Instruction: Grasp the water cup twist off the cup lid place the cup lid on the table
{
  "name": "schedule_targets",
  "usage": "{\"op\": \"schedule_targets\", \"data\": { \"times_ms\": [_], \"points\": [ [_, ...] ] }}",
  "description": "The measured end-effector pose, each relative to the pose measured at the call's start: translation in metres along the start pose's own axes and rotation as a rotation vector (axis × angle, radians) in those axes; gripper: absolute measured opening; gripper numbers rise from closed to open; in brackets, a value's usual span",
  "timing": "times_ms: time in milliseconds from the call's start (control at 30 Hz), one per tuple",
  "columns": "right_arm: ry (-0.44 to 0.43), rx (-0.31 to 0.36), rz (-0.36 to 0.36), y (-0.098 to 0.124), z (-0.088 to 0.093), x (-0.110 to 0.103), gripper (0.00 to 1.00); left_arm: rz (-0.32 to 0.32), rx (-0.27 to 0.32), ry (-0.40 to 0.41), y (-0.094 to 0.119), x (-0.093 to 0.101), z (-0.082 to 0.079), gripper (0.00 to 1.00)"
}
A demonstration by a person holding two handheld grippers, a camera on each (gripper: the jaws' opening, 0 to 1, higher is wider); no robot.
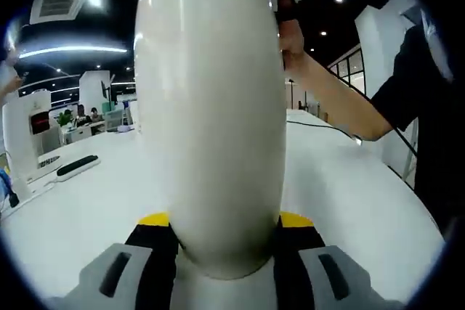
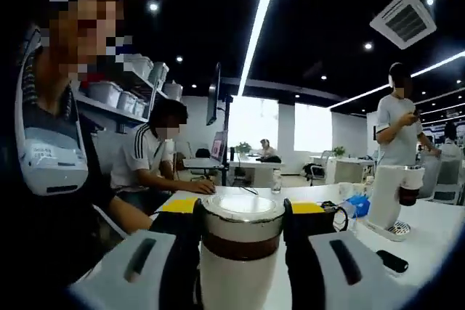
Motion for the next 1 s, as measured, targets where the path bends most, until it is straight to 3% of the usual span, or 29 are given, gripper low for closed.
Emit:
{"op": "schedule_targets", "data": {
  "times_ms": [233, 267, 333, 400, 467, 533, 633, 700, 833, 933, 1000],
  "points": [
    [0.031, 0.049, -0.003, -0.002, 0.002, -0.002, 0.49, -0.003, 0.000, 0.001, -0.001, 0.002, -0.001, 0.53],
    [0.038, -0.024, 0.017, -0.001, 0.002, -0.002, 0.50, -0.007, 0.000, 0.003, -0.002, 0.002, -0.001, 0.53],
    [0.110, -0.095, 0.034, -0.003, -0.003, -0.005, 0.60, -0.012, -0.003, 0.010, -0.003, 0.003, -0.001, 0.52],
    [0.136, -0.078, 0.061, -0.006, -0.015, -0.013, 0.69, -0.015, -0.003, 0.006, -0.003, 0.003, -0.001, 0.52],
    [0.081, -0.005, 0.108, -0.010, -0.028, -0.018, 0.71, -0.020, -0.006, 0.014, -0.004, 0.003, 0.000, 0.52],
    [0.063, 0.015, 0.188, -0.012, -0.034, -0.021, 0.71, -0.023, -0.004, 0.014, -0.004, 0.004, 0.000, 0.52],
    [0.125, -0.011, 0.309, -0.015, -0.041, -0.021, 0.70, -0.028, -0.003, 0.013, -0.004, 0.004, 0.001, 0.52],
    [0.143, -0.043, 0.375, -0.015, -0.047, -0.022, 0.69, -0.031, -0.004, 0.016, -0.004, 0.004, 0.001, 0.52],
    [0.077, -0.089, 0.553, -0.010, -0.059, -0.028, 0.67, -0.032, -0.004, 0.017, -0.004, 0.003, 0.001, 0.52],
    [0.144, -0.150, 0.669, -0.001, -0.060, -0.031, 0.66, -0.032, -0.003, 0.017, -0.003, 0.003, 0.001, 0.52],
    [0.145, -0.134, 0.698, -0.001, -0.060, -0.031, 0.65, -0.032, -0.003, 0.017, -0.003, 0.002, 0.001, 0.52]
  ]
}}
Point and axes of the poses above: the point that each gripper's makers call its tool centre point, and the gripper's own axes: y roughly backward along the fingers, x roughly to its right, z roughly out of its underside, the point moved 9 cm from there along y, roughly backward along the fingers, and after that the axes turned 12 degrees about y, right-handed, at the moved point
